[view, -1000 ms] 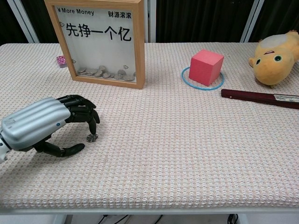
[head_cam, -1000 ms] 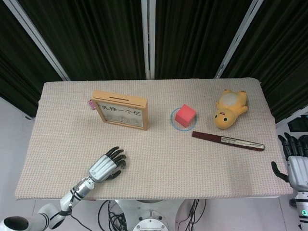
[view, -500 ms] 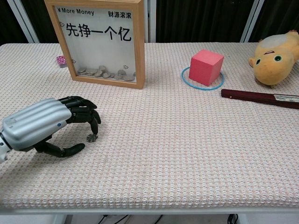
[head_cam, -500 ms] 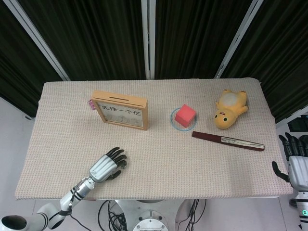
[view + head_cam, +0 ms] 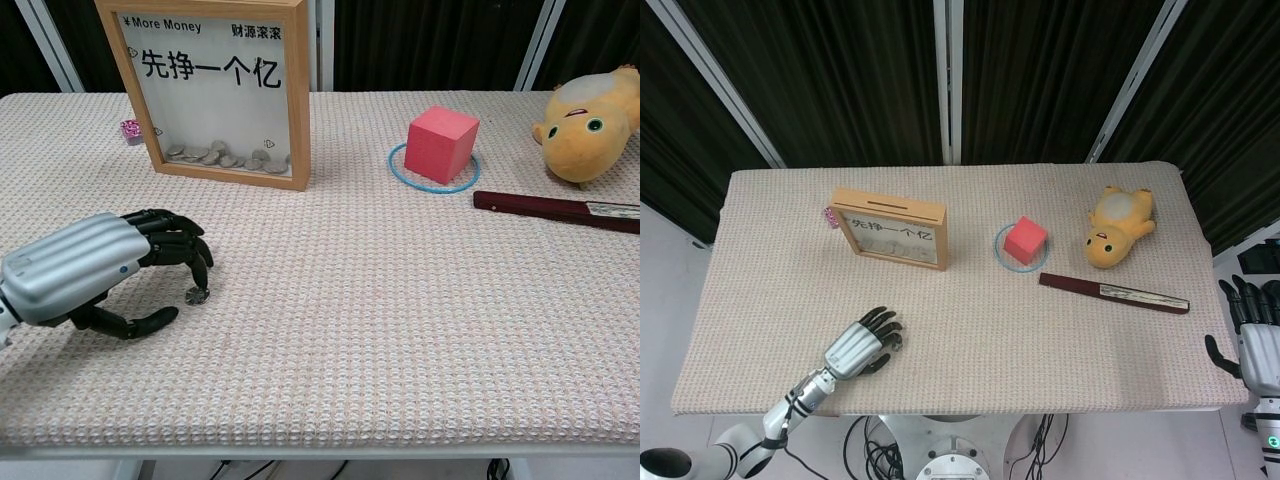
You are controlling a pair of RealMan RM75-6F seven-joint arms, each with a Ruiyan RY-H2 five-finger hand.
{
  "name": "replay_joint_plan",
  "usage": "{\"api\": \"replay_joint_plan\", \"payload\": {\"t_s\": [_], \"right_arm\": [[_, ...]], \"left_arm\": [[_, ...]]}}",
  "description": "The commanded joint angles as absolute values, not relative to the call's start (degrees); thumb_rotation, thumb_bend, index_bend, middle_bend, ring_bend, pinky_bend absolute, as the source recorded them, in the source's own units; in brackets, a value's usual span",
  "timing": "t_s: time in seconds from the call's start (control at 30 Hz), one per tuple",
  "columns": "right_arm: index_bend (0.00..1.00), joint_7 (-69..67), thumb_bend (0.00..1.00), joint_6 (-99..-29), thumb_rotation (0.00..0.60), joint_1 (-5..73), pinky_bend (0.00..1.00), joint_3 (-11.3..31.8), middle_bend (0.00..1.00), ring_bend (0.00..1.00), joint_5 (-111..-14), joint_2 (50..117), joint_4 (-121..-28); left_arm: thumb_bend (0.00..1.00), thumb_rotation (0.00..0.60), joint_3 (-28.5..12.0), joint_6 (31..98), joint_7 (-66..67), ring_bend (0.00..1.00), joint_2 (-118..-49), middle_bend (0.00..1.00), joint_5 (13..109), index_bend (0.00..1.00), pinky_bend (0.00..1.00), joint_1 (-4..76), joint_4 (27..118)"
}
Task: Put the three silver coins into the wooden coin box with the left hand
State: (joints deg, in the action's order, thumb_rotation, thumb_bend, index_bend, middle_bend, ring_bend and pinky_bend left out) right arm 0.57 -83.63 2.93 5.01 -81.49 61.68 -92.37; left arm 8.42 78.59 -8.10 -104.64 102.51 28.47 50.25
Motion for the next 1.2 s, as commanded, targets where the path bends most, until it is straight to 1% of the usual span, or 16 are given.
{"api": "replay_joint_plan", "payload": {"t_s": [0.03, 1.2], "right_arm": [[0.0, 0.6, 0.32, -83.6, 0.6, 3.0, 0.0, 5.0, 0.0, 0.0, -81.5, 61.7, -92.4], [0.0, -0.5, 0.33, -83.2, 0.6, 3.0, 0.0, 5.0, 0.0, 0.0, -81.2, 62.1, -91.2]], "left_arm": [[0.25, 0.6, 8.5, 78.3, -8.1, 0.12, -104.6, 0.25, 102.4, 0.39, 0.15, 28.5, 50.5], [0.24, 0.6, 8.4, 76.5, -6.8, 0.12, -104.5, 0.26, 102.9, 0.4, 0.14, 29.9, 50.8]]}}
